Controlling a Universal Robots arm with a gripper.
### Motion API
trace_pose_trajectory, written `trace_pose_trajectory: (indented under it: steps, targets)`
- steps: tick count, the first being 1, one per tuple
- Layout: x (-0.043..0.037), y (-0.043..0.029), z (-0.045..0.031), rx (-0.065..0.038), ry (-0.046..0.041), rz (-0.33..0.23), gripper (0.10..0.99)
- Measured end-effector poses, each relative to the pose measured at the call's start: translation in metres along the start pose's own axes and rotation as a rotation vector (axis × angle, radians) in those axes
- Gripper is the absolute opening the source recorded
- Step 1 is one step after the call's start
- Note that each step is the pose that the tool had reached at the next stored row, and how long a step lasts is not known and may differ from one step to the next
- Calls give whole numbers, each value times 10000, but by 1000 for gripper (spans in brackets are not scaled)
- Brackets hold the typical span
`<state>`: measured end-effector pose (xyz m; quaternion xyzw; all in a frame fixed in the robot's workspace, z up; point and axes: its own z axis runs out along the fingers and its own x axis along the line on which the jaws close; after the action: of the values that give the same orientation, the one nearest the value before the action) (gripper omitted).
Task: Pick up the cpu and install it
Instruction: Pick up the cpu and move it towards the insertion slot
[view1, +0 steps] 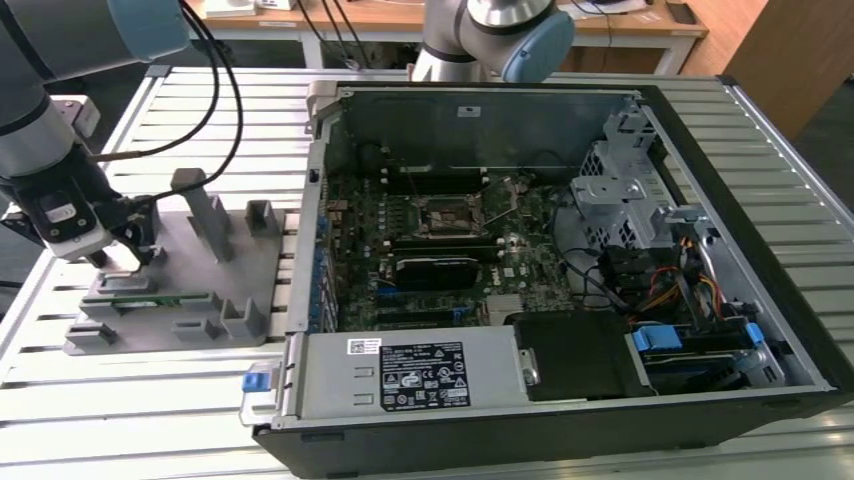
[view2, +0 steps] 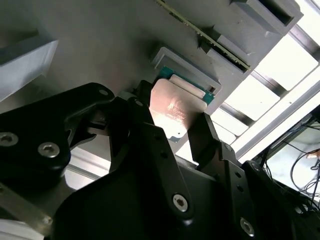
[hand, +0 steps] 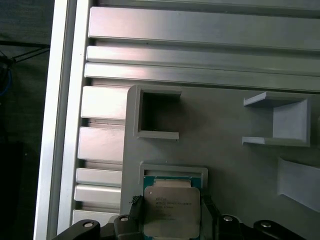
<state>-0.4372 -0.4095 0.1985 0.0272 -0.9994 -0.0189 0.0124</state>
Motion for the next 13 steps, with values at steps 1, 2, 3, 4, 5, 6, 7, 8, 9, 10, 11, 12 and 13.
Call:
trace_pose_trajectory:
  steps: [1, 2, 3, 4, 5, 6, 7, 8, 9, 10, 11, 12, 13]
  targets:
    - [3, 0, -2, 1, 1, 1, 541]
    - [4, 0, -4, 1, 0, 0, 541]
    - [3, 0, -8, 1, -1, 0, 541]
    - [4, 0, -15, 1, -1, 0, 541]
    - [4, 1, -23, 1, -2, 0, 541]
    - [4, 1, -32, 0, -3, -1, 541]
    - [4, 2, -38, 0, -3, 0, 541]
    - [4, 2, -40, -2, -6, 0, 541]
    - [4, 2, -42, -2, -7, 0, 541]
    - [5, 2, -45, 0, -5, 0, 541]
    - [5, 2, -47, 0, -3, 0, 541]
    - [5, 2, -48, 0, -5, 0, 541]
    - [5, 2, -51, 0, -4, 0, 541]
